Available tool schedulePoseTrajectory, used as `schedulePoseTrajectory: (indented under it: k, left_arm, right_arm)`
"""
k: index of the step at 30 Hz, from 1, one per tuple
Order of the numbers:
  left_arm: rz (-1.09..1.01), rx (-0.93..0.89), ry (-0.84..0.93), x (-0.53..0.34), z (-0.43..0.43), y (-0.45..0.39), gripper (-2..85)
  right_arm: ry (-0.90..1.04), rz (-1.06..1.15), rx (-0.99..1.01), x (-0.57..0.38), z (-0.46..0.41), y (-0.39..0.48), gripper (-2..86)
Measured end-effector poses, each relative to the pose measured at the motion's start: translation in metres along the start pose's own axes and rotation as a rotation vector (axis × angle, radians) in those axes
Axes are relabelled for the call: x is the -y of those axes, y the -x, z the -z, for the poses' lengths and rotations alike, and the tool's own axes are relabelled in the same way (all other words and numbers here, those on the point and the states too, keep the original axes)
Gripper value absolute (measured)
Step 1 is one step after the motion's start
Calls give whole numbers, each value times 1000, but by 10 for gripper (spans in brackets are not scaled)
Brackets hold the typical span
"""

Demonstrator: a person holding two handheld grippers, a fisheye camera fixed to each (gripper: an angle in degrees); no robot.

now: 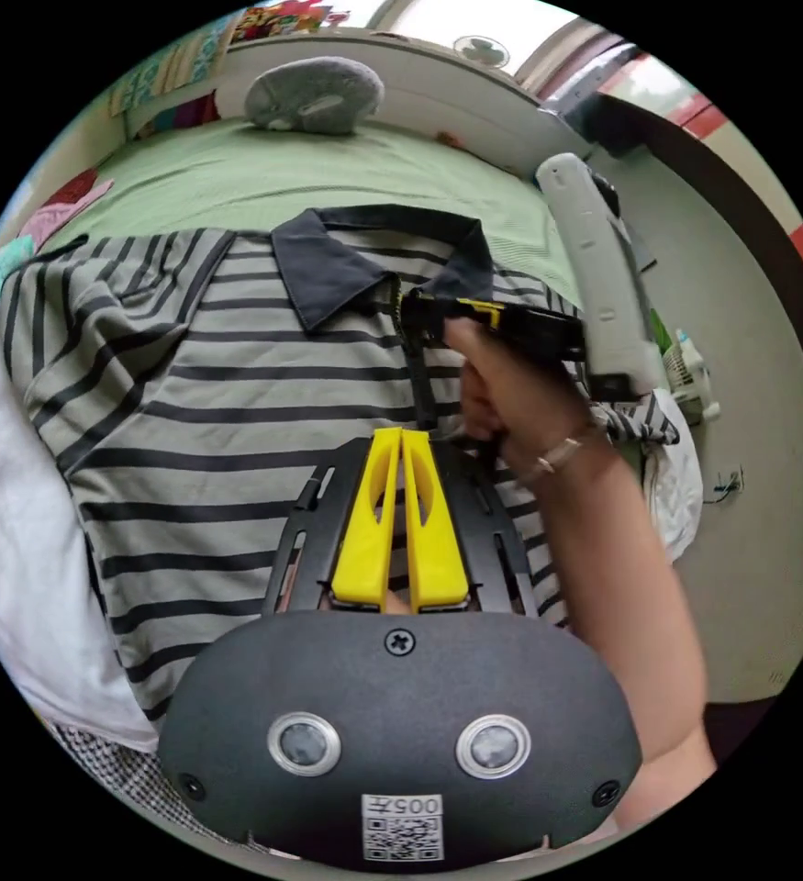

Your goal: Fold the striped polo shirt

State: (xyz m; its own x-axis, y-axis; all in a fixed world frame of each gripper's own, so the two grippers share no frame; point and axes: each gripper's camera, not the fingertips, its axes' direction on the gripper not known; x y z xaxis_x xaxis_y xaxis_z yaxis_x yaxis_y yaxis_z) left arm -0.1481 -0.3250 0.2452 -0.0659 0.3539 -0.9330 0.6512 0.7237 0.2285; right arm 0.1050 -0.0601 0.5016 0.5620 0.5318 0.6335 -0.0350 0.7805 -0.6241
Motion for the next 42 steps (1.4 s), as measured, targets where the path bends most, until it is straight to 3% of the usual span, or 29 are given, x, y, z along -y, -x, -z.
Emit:
schedulePoseTrajectory:
  k: [1, 2, 5, 10, 14, 17, 26, 37, 42]
  left_arm:
    - [-72, 7, 2, -6, 10, -3, -4]
    - [-147, 46, 20, -15, 21, -3, -1]
    - [-135, 113, -4, -64, 57, 18, -1]
    - [-246, -176, 26, -172, 99, 52, 5]
    - [-289, 50, 13, -247, 120, 73, 3]
    - [-238, 30, 4, -283, 129, 91, 15]
    - [-78, -11, -123, -342, 154, 122, 133]
    - [-8, -28, 54, -356, 117, 144, 141]
    - [-28, 46, 42, -371, 114, 136, 139]
  right_arm:
    - [68, 67, 10, -15, 19, 3, -13]
    - [17, 92, -1, -43, 46, 5, -13]
    - [-49, 73, -55, -135, 91, -5, -14]
    - [-53, 8, -192, -289, 127, -47, -12]
    - [-133, -128, -202, -384, 174, -79, 12]
    - [-164, -205, -188, -428, 189, -90, 43]
    - [-92, -275, -168, -469, 163, -97, 79]
    - [-33, -419, -90, -479, 128, -121, 102]
    - [-25, -441, -94, -485, 125, -120, 97]
